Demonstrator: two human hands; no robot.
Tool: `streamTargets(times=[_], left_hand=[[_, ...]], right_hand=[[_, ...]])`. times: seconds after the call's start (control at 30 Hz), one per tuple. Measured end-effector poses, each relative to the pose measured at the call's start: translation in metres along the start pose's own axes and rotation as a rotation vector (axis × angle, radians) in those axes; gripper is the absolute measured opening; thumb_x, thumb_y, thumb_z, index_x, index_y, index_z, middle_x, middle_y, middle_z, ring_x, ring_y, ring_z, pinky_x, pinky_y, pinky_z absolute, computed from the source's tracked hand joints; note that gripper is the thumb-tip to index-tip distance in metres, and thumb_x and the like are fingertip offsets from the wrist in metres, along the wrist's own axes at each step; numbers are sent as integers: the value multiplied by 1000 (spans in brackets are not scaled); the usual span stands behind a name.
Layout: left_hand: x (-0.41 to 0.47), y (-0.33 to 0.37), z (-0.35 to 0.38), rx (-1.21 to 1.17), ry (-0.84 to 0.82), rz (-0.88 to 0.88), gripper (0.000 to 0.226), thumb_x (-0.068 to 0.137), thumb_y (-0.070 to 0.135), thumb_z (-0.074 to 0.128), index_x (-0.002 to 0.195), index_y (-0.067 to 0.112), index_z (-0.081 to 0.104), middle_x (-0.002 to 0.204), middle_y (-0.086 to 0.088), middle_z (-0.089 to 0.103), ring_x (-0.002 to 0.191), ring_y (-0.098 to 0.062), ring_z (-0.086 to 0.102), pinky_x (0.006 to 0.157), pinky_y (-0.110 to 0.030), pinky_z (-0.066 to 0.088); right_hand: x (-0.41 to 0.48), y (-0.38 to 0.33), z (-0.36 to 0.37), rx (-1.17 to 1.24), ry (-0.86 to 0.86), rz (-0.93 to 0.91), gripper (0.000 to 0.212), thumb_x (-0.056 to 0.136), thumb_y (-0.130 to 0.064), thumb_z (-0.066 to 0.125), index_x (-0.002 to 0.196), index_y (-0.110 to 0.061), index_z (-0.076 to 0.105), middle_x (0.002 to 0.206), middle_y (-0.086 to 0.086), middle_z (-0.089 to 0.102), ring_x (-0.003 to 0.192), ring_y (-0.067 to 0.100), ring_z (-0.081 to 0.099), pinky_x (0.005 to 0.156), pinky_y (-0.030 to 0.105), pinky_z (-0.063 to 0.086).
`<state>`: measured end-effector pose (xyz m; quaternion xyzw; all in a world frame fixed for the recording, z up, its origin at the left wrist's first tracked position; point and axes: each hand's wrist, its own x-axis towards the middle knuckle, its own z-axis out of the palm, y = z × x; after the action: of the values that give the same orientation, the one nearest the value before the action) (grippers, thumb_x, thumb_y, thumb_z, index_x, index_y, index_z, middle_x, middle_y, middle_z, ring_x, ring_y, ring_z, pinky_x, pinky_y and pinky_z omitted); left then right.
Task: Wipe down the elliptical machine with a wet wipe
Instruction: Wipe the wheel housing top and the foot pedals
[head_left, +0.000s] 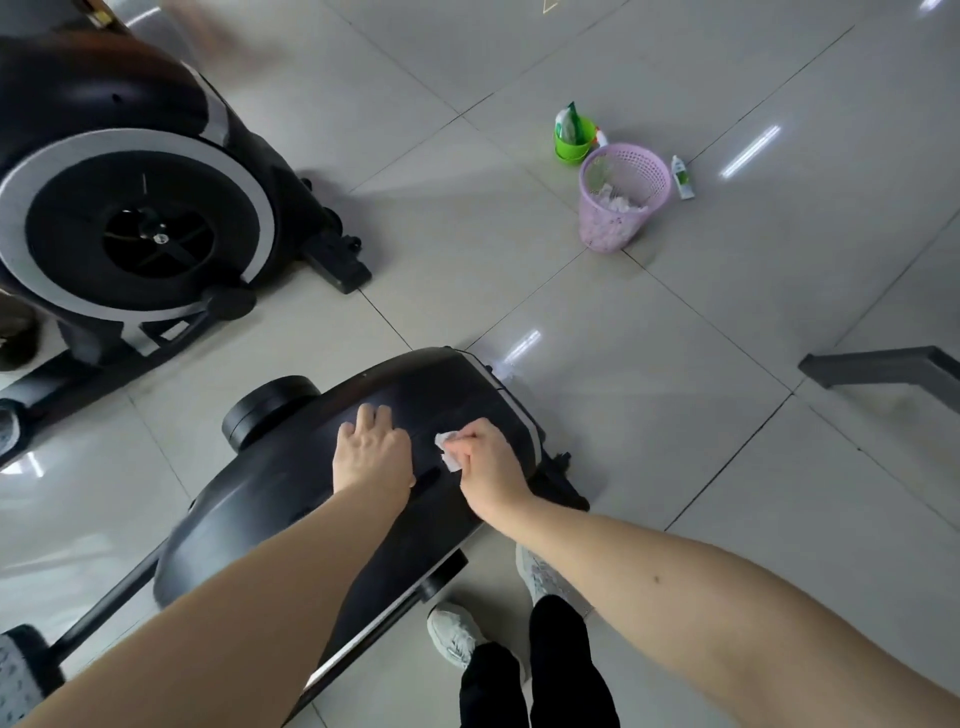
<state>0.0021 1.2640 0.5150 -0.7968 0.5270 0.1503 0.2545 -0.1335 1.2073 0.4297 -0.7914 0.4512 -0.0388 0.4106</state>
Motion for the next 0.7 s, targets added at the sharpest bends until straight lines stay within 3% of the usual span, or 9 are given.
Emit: streamTargets(times=[0.1, 0.2, 0.3, 0.4, 0.47, 0.6, 0.67, 0.7], left_hand=[[1, 0, -3, -6, -13, 8, 43, 91, 47, 68, 125, 22, 63, 131, 0, 44, 125, -23, 35, 97, -32, 35], [-1, -1, -3, -1, -16, 3, 43, 92, 47, 67, 126, 21, 62, 131, -1, 44, 125, -23, 35, 97, -32, 35], [0, 0, -3, -8, -11, 13, 44, 92, 47, 67, 127, 21, 61, 131, 0, 45, 125, -23, 36, 97, -32, 36], [-2, -1, -2, -38, -5, 7, 40, 92, 44, 68, 125, 21, 62, 130, -1, 45, 124, -23, 36, 96, -32, 36], [-2, -3, 0, -56, 10, 5, 39, 92, 43, 68, 124, 21, 62, 131, -1, 45, 124, -23, 36, 96, -32, 36], [0, -4, 3, -78, 24, 13, 39, 92, 44, 67, 124, 22, 61, 132, 0, 45, 126, -23, 36, 97, -32, 35], [1, -5, 5, -97, 35, 17, 42, 91, 45, 68, 125, 22, 62, 132, 0, 45, 126, -23, 36, 98, -33, 36], [0, -5, 6, -107, 39, 14, 42, 91, 46, 69, 125, 22, 62, 132, -1, 45, 126, -24, 36, 98, -33, 36]], right_hand=[[19, 4, -11, 34, 153, 158, 18, 94, 1, 61, 79, -8, 65, 100, 13, 59, 82, 14, 55, 77, 21, 44], [6, -9, 7, -54, 178, 44, 15, 97, 2, 57, 102, -10, 66, 115, 8, 54, 104, 21, 59, 89, 27, 51], [-7, -3, 12, -31, 53, -150, 13, 97, -9, 60, 107, -14, 67, 118, 5, 54, 106, 18, 59, 99, 34, 51], [19, 21, -2, -86, 128, 21, 33, 93, 1, 61, 120, -14, 70, 119, 7, 58, 113, 23, 54, 93, 29, 48], [22, 17, -3, -59, 199, 113, 32, 95, 3, 60, 123, -8, 68, 121, 8, 58, 117, 25, 51, 90, 26, 46], [-6, 5, 11, -28, 114, -76, 27, 91, 7, 64, 116, -3, 67, 121, 10, 56, 104, 4, 52, 89, 12, 41], [-5, 18, 1, -68, 91, -164, 32, 88, 10, 68, 116, -5, 70, 113, 11, 60, 101, 16, 58, 89, 18, 47], [3, 23, -3, -41, 126, -118, 30, 90, 8, 65, 115, -6, 71, 112, 12, 61, 100, 20, 60, 90, 24, 51]])
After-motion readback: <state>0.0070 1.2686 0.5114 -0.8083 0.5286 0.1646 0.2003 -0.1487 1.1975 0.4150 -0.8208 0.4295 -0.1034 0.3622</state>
